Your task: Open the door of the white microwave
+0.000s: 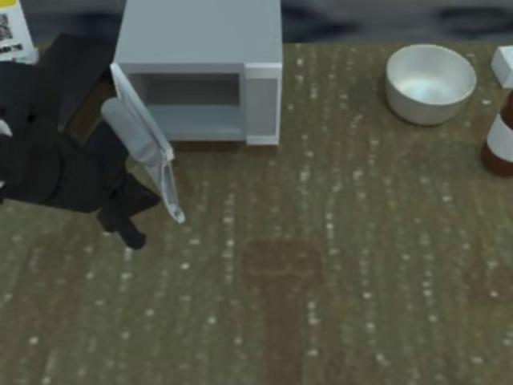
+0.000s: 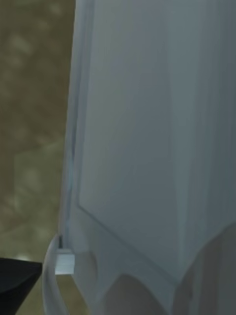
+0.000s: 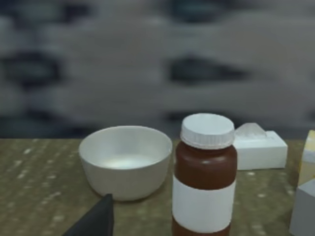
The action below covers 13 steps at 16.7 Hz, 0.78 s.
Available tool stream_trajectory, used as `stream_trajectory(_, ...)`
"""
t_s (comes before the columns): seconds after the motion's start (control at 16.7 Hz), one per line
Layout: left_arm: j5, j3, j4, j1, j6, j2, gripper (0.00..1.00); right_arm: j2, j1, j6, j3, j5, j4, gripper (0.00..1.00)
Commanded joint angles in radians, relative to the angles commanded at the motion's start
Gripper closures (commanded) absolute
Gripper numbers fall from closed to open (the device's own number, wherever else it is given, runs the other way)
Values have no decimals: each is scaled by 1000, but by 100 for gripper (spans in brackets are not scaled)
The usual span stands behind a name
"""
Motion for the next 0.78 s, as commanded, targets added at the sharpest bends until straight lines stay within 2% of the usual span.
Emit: stream_trajectory(0.78, 23, 9, -27, 19, 46, 5, 100, 0, 0, 0, 0, 0, 0, 0)
